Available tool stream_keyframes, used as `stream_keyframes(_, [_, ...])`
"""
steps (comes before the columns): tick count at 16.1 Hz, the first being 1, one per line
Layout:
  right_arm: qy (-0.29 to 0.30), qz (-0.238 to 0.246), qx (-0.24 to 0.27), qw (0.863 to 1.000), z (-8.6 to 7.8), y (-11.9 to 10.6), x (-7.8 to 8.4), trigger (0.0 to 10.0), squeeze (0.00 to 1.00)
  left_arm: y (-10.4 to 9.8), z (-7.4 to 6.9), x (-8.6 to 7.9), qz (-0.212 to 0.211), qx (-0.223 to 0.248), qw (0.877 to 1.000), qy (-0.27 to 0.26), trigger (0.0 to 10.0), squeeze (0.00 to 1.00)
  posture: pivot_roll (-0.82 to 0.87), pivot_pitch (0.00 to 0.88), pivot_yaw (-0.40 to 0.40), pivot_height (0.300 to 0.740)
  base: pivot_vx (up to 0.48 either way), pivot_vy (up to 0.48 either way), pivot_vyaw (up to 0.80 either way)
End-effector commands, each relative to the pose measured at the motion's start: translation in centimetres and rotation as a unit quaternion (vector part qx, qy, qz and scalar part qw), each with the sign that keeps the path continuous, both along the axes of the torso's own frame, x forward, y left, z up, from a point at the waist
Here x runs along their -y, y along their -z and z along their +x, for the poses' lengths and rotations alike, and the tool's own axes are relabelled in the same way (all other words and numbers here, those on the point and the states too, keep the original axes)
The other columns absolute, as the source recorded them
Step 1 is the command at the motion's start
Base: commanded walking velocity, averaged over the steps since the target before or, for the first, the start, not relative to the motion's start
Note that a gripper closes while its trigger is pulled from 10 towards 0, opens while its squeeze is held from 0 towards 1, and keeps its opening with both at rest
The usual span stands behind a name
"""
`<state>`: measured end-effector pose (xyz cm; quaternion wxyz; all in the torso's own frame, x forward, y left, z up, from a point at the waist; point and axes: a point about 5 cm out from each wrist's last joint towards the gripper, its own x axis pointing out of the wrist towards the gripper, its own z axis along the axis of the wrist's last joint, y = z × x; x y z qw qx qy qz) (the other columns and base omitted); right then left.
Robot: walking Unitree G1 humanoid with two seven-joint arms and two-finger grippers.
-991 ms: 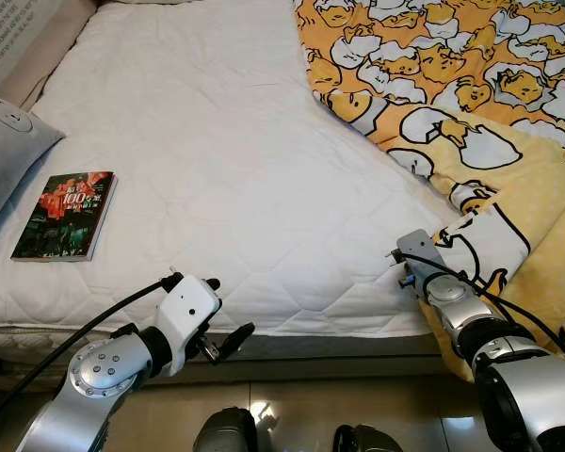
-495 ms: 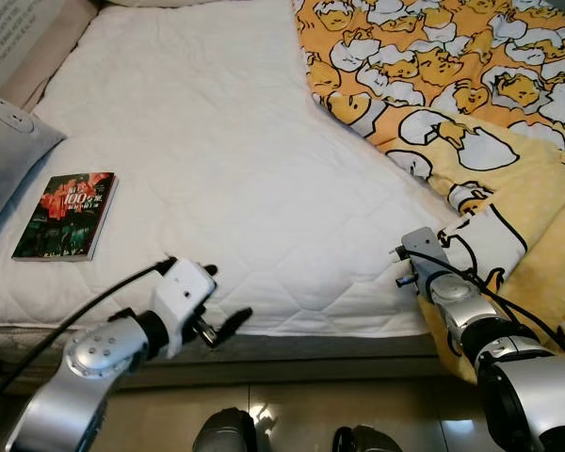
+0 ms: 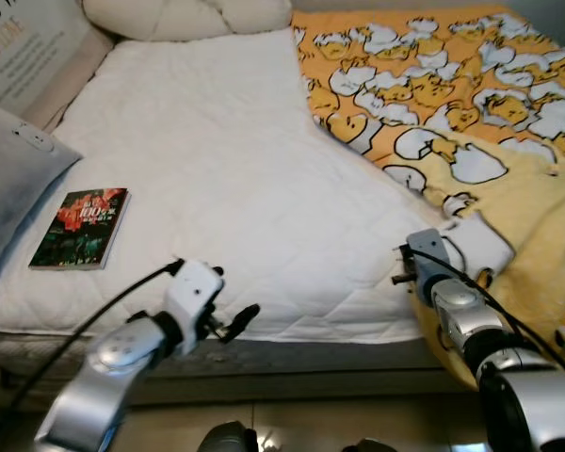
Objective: Clean up the room
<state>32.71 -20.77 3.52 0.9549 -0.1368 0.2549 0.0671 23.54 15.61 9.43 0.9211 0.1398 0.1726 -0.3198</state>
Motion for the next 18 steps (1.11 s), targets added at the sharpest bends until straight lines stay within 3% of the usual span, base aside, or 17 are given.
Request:
stream_keyframes(1, [-0.032,0.032,0.014,0.999,0.2,-0.3,-0.9,0.0,0.0,0.6,0.3,-0.2,0.02,-0.003,1.0,-0.012,10.0,0.22,0.07,0.0,0.038,0.74,0.0,0.0,0.0])
stream_keyframes(3, [-0.092,0.07,0.03,0.993,0.1,-0.7,-2.5,0.0,0.0,0.9,0.5,-0.2,0.019,-0.004,1.0,-0.022,10.0,0.22,0.05,0.0,0.04,0.74,0.0,0.0,0.0])
stream_keyframes(5, [-0.162,0.13,0.049,0.977,-0.4,-1.6,-4.7,0.0,0.0,0.9,0.8,-0.3,0.02,0.001,1.0,-0.023,10.0,0.22,0.04,0.0,0.037,0.74,0.0,0.0,0.0])
stream_keyframes(6, [-0.245,0.179,0.055,0.951,-1.6,-2.5,-6.7,0.0,0.0,0.9,1.0,-0.3,0.019,0.005,0.999,-0.028,10.0,0.22,0.04,0.0,0.033,0.74,0.0,0.0,0.0])
stream_keyframes(7, [-0.334,0.243,0.053,0.909,-3.6,-3.9,-8.3,0.0,0.0,1.1,1.1,-0.6,0.022,0.006,0.999,-0.036,10.0,0.22,0.04,0.0,0.026,0.74,0.0,0.0,0.0])
stream_keyframes(8, [-0.355,0.261,0.051,0.896,-4.1,-4.4,-8.5,0.0,0.0,1.1,1.1,-0.7,0.024,0.006,0.999,-0.038,10.0,0.22,0.04,0.0,0.026,0.74,0.0,0.0,0.0])
stream_keyframes(9, [-0.393,0.281,0.047,0.874,-5.0,-5.2,-8.8,0.0,0.0,1.2,1.1,-0.8,0.027,0.006,0.999,-0.04,10.0,0.22,0.04,0.0,0.027,0.74,0.0,0.0,0.0])
stream_keyframes(11, [-0.495,0.308,0.001,0.812,-7.7,-6.6,-8.8,0.0,0.0,1.3,1.1,-0.9,0.029,0.006,0.999,-0.038,10.0,0.22,0.04,0.0,0.028,0.74,0.0,0.0,0.0])
stream_keyframes(12, [-0.52,0.308,-0.025,0.796,-8.7,-6.8,-8.5,0.0,0.0,1.3,1.2,-0.8,0.029,0.006,0.999,-0.037,10.0,0.22,0.04,0.0,0.027,0.74,0.0,0.0,0.0])
stream_keyframes(14, [-0.546,0.282,-0.09,0.784,-10.5,-6.3,-7.3,0.0,0.0,1.4,1.2,-0.7,0.029,0.007,0.999,-0.034,10.0,0.22,0.04,0.0,0.026,0.74,0.0,0.0,0.0])
stream_keyframes(15, [-0.552,0.251,-0.116,0.787,-11.1,-5.9,-6.6,0.0,0.0,1.4,1.2,-0.7,0.029,0.006,0.999,-0.033,10.0,0.22,0.04,0.0,0.028,0.74,0.0,0.0,0.0])
stream_keyframes(16, [-0.531,0.209,-0.129,0.811,-10.9,-5.0,-6.0,0.0,0.0,1.5,1.1,-0.6,0.028,0.005,0.999,-0.032,10.0,0.22,0.04,0.0,0.029,0.74,0.0,0.0,0.0])
stream_keyframes(17, [-0.511,0.17,-0.132,0.832,-10.6,-4.2,-5.5,8.4,0.0,1.6,1.1,-0.5,0.028,0.004,0.999,-0.03,10.0,0.22,0.03,0.0,0.031,0.74,0.0,0.0,0.0])
stream_keyframes(18, [-0.469,0.118,-0.149,0.862,-10.1,-2.8,-4.6,10.0,0.0,1.7,1.1,-0.4,0.029,0.003,0.999,-0.027,10.0,0.22,0.03,0.0,0.033,0.74,0.0,0.0,0.0])
